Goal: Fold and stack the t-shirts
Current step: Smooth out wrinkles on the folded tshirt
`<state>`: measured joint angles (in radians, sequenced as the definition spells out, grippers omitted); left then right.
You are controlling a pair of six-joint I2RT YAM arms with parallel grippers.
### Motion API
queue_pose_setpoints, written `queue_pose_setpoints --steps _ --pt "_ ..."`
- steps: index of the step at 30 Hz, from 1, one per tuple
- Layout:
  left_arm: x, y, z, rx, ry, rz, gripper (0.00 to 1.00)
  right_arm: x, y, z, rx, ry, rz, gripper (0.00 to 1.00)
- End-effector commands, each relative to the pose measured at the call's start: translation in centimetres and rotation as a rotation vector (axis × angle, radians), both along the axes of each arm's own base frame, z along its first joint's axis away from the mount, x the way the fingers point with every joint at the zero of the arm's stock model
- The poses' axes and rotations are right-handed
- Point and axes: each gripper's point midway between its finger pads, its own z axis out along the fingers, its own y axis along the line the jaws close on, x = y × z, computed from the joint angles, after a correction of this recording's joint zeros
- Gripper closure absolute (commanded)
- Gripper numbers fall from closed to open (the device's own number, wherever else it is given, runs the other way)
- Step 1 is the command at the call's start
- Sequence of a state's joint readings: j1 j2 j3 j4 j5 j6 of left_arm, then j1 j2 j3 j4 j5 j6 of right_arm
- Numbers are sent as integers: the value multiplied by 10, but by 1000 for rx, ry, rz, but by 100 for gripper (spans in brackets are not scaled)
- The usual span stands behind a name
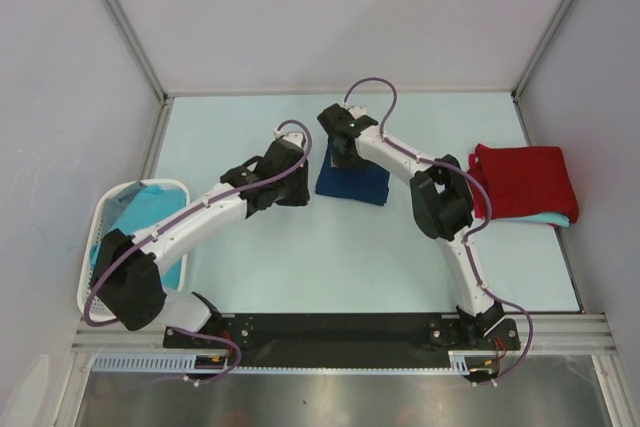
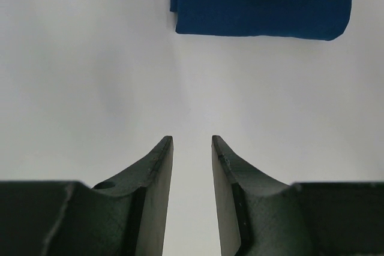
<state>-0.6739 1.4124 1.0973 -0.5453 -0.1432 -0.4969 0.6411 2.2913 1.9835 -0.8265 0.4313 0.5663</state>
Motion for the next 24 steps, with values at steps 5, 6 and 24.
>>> queue_pose_setpoints --steps 5,6,24 --pt "-9 1 15 -28 -47 19 62 6 6 99 93 -192 11 32" --pt "-9 -2 15 -31 -43 13 62 11 6 103 91 -204 16 32" --pt "-31 -12 9 -2 -12 -39 63 70 -24 17 3 -109 -10 35"
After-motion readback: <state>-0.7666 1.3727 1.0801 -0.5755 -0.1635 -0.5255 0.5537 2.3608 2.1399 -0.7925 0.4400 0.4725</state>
